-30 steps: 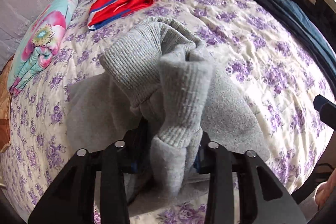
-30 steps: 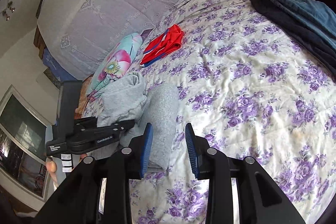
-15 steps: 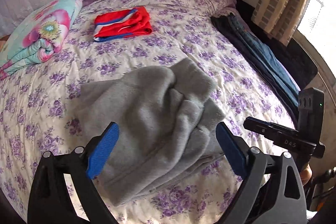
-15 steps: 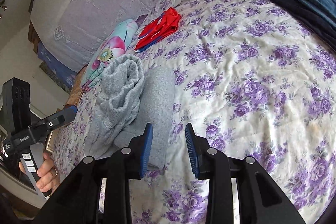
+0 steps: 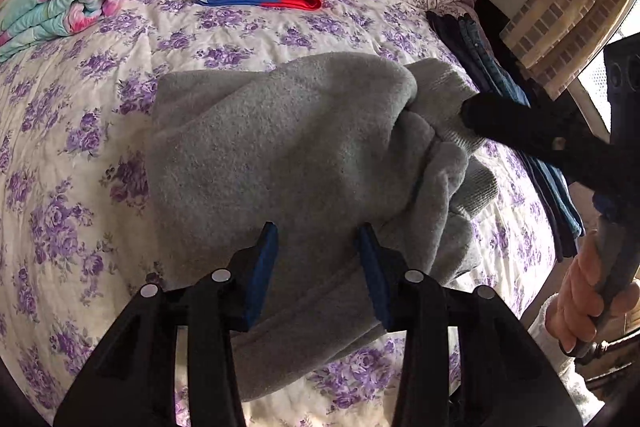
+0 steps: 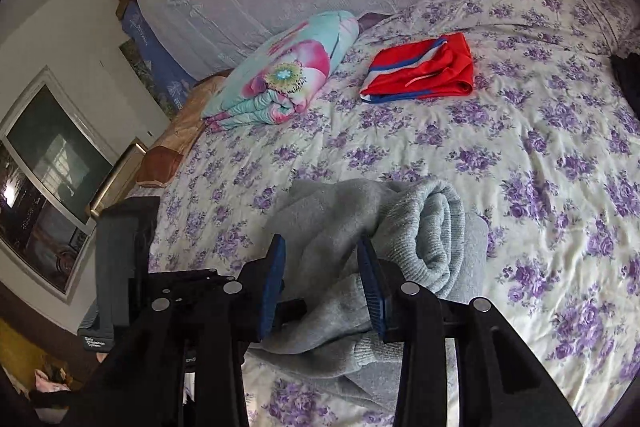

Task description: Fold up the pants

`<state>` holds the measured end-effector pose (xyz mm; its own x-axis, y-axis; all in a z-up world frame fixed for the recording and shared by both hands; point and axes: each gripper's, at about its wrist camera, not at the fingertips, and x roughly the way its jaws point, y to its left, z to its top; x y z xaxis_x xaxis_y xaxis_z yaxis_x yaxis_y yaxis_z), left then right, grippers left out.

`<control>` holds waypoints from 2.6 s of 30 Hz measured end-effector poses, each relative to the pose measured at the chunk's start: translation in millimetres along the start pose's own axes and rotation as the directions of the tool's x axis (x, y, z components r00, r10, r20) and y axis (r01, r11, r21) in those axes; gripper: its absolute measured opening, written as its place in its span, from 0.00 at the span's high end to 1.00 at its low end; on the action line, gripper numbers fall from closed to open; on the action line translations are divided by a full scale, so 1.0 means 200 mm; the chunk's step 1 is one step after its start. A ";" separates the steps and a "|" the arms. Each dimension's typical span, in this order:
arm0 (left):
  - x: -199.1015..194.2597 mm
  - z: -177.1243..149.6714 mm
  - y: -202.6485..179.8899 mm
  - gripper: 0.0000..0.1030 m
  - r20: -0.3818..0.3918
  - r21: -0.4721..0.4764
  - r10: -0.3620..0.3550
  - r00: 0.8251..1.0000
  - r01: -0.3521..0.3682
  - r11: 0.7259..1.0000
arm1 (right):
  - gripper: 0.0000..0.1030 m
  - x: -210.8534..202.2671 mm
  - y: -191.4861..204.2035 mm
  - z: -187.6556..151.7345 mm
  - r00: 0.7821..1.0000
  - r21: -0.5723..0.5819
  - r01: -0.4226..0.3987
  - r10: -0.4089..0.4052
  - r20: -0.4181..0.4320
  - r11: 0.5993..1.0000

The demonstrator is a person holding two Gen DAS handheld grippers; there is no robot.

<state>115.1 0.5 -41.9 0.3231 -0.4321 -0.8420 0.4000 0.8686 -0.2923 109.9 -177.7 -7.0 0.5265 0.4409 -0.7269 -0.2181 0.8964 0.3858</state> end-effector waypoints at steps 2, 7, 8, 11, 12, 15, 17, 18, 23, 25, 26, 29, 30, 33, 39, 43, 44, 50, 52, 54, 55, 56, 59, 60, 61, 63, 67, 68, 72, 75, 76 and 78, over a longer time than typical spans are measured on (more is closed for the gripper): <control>0.01 -0.02 -0.02 0.61 -0.001 0.027 0.002 1.000 -0.002 1.000 | 0.65 0.04 -0.08 -0.10 0.998 0.026 0.063 -0.063 -0.030 0.998; 0.07 -0.02 0.00 0.61 -0.021 0.039 -0.038 0.999 0.039 0.998 | 0.66 0.04 -0.18 -0.24 0.998 0.072 0.058 -0.056 -0.027 0.996; 0.08 -0.01 0.00 0.61 -0.021 0.038 -0.036 0.999 0.037 0.999 | 0.66 0.05 -0.17 -0.23 0.997 0.056 0.071 -0.070 -0.028 0.996; 0.04 -0.01 0.01 0.61 -0.013 0.032 -0.058 0.998 0.059 0.998 | 0.65 0.05 -0.12 -0.19 0.993 0.013 0.106 -0.105 -0.051 0.994; 0.01 -0.03 0.02 0.61 -0.007 0.026 -0.068 0.998 0.068 0.997 | 0.65 0.03 -0.09 -0.17 0.992 0.000 0.109 -0.109 -0.062 0.994; -0.12 -0.08 0.10 0.61 0.039 -0.004 -0.075 0.996 0.075 0.997 | 0.62 -0.06 -0.01 -0.06 0.997 -0.032 0.054 -0.055 -0.052 0.998; -0.19 -0.12 0.16 0.61 0.063 -0.037 -0.088 0.994 0.091 0.995 | 0.52 -0.10 0.09 0.05 0.999 -0.093 0.033 -0.034 -0.014 0.995; -0.22 -0.13 0.19 0.61 0.071 -0.049 -0.095 0.993 0.099 0.994 | 0.45 -0.08 0.15 0.11 0.999 -0.141 0.039 -0.041 -0.009 0.989; -0.29 -0.16 0.20 0.61 0.097 -0.054 -0.095 0.991 0.101 0.993 | 0.40 0.35 0.41 0.38 0.977 -0.282 0.009 -0.068 -0.203 0.959; -0.29 -0.16 0.18 0.61 0.095 -0.042 -0.111 0.989 0.115 0.992 | 0.40 0.55 0.47 0.43 0.953 -0.343 0.101 -0.190 -0.236 0.934; -0.27 -0.16 0.17 0.61 0.094 -0.032 -0.118 0.989 0.122 0.992 | 0.41 0.63 0.49 0.45 0.939 -0.363 0.129 -0.231 -0.255 0.923; -0.20 -0.14 0.13 0.61 0.077 -0.011 -0.161 0.984 0.163 0.987 | 0.40 0.83 0.48 0.46 0.891 -0.382 0.151 -0.292 -0.346 0.912; -0.15 -0.14 0.12 0.61 0.054 -0.007 -0.191 0.980 0.192 0.981 | 0.41 0.90 0.46 0.44 0.863 -0.410 0.206 -0.363 -0.351 0.888; 0.02 -0.17 0.07 0.60 -0.028 -0.006 -0.193 0.981 0.193 0.981 | 0.31 1.07 0.33 0.38 0.810 -0.370 0.256 -0.408 -0.422 0.893; 0.03 -0.22 0.06 0.58 -0.014 0.016 -0.174 0.985 0.175 0.985 | 0.20 1.03 0.28 0.37 0.842 -0.337 0.237 -0.366 -0.396 0.911; -0.10 -0.22 0.07 0.56 0.012 0.034 -0.194 0.981 0.193 0.981 | 0.33 0.75 0.30 0.45 0.912 -0.240 0.163 -0.239 -0.335 0.957; -0.16 -0.22 0.09 0.47 0.040 0.031 -0.177 0.983 0.176 0.984 | 0.33 0.63 0.32 0.47 0.937 -0.221 0.141 -0.202 -0.287 0.965; -0.35 -0.19 0.36 0.19 0.161 -0.129 -0.056 0.985 0.078 0.989 | 0.22 -0.03 0.16 0.34 0.994 -0.111 0.104 -0.106 -0.019 0.988; -0.29 -0.16 0.46 0.19 0.130 -0.202 -0.063 0.990 0.089 0.975 | 0.20 -0.14 0.07 0.19 0.994 -0.039 0.106 -0.105 0.017 0.994; -0.21 -0.14 0.55 0.19 0.092 -0.256 -0.108 0.990 0.129 0.958 | 0.20 -0.21 -0.03 0.02 0.994 0.048 0.103 -0.105 0.037 0.994; -0.16 -0.14 0.57 0.19 0.074 -0.274 -0.125 0.989 0.141 0.951 | 0.20 -0.21 -0.08 -0.07 0.994 0.093 0.098 -0.102 0.042 0.991; -0.11 -0.14 0.58 0.19 0.054 -0.287 -0.138 0.989 0.148 0.947 | 0.20 -0.21 -0.13 -0.14 0.994 0.136 0.093 -0.099 0.043 0.986; 0.01 -0.13 0.56 0.19 0.005 -0.300 -0.174 0.985 0.167 0.939 | 0.20 -0.22 -0.25 -0.31 0.997 0.269 0.051 -0.063 0.037 0.962; 0.05 -0.12 0.56 0.19 -0.006 -0.302 -0.182 0.983 0.171 0.938 | 0.20 -0.21 -0.28 -0.33 0.999 0.298 0.023 -0.034 0.032 0.954; 0.06 -0.12 0.54 0.19 -0.013 -0.300 -0.187 0.982 0.175 0.938 | 0.20 -0.19 -0.30 -0.34 1.000 0.315 -0.010 0.001 0.028 0.949; 0.09 -0.13 0.52 0.19 -0.024 -0.298 -0.200 0.980 0.184 0.937 | 0.20 -0.16 -0.31 -0.32 0.999 0.331 -0.037 0.032 0.020 0.943; 0.12 -0.11 0.47 0.19 -0.028 -0.281 -0.221 0.975 0.205 0.938 | 0.20 -0.08 -0.25 -0.22 1.000 0.299 -0.030 0.030 0.004 0.954; 0.13 -0.10 0.46 0.19 -0.029 -0.274 -0.225 0.974 0.209 0.939 | 0.20 -0.06 -0.23 -0.20 1.000 0.290 -0.022 0.024 -0.001 0.957; 0.15 -0.07 0.41 0.19 -0.040 -0.248 -0.206 0.978 0.190 0.950 | 0.20 0.05 -0.17 -0.14 0.998 0.234 0.054 -0.045 -0.043 0.971; 0.15 -0.07 0.42 0.19 -0.042 -0.246 -0.214 0.976 0.198 0.949 | 0.19 0.12 -0.19 -0.16 0.974 0.190 0.222 -0.206 -0.100 0.956; 0.15 -0.07 0.43 0.19 -0.041 -0.247 -0.223 0.974 0.207 0.947 | 0.15 0.13 -0.21 -0.17 0.971 0.191 0.232 -0.214 -0.111 0.954; 0.16 -0.07 0.44 0.19 -0.041 -0.254 -0.238 0.970 0.221 0.942 | 0.11 0.14 -0.28 -0.20 0.977 0.234 0.194 -0.166 -0.133 0.953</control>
<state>149.3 66.6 -101.2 0.1833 -0.6164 -0.7658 0.2305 0.7842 -0.5761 103.9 -214.4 -72.7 0.4411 0.2882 -0.8499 0.0867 0.9289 0.3600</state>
